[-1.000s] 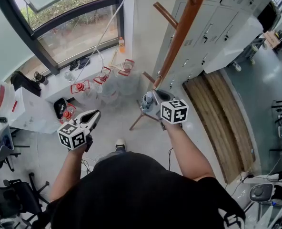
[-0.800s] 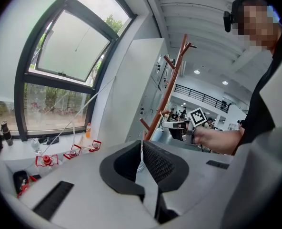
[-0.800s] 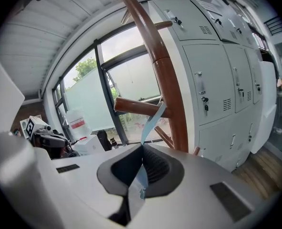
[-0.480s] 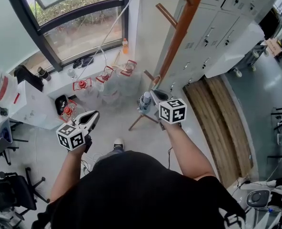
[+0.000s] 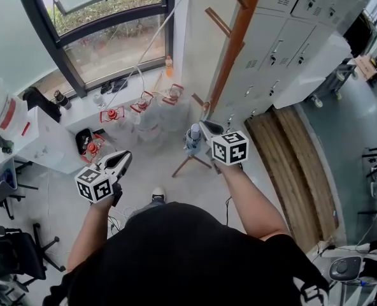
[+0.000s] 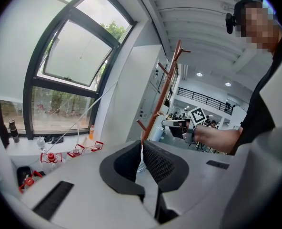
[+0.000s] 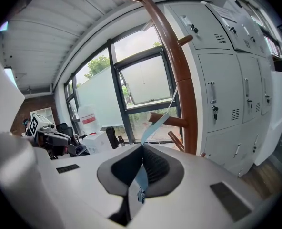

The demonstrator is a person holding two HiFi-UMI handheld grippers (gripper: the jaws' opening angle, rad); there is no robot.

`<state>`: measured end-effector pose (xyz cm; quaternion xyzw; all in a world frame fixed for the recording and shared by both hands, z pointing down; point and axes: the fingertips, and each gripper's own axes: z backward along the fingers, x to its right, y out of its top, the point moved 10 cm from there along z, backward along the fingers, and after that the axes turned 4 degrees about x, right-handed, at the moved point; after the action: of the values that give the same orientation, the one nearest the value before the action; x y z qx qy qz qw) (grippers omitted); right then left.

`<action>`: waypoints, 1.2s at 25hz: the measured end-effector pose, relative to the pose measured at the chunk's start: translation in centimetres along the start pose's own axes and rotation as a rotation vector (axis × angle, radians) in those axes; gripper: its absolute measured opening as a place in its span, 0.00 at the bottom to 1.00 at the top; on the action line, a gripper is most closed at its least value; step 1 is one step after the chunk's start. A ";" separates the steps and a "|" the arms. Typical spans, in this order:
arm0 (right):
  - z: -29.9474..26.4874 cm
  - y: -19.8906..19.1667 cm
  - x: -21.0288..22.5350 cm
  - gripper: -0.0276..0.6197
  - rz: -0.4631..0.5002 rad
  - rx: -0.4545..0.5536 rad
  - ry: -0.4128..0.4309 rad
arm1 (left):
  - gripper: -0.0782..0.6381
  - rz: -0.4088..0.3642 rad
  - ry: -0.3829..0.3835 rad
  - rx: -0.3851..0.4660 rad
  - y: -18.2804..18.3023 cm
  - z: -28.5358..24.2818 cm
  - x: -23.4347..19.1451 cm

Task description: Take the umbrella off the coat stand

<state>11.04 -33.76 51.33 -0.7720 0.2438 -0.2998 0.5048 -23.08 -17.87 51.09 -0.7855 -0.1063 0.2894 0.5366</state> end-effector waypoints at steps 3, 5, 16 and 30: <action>0.6 0.2 -0.7 0.07 0.011 0.003 0.007 | 0.16 0.000 0.008 0.010 -0.3 1.0 0.5; 0.9 0.4 -1.3 0.07 0.019 0.008 0.012 | 0.16 0.005 0.013 0.016 -0.5 1.6 0.6; 3.2 1.5 -4.1 0.07 0.036 0.037 0.043 | 0.16 0.025 0.040 0.044 -1.3 4.8 1.3; 9.7 1.8 -5.8 0.07 0.054 0.101 0.010 | 0.16 0.000 0.014 0.072 -1.4 6.4 3.6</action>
<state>13.71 -24.32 45.40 -0.7372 0.2517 -0.3018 0.5496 -23.59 -10.62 49.52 -0.7678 -0.0918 0.2875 0.5652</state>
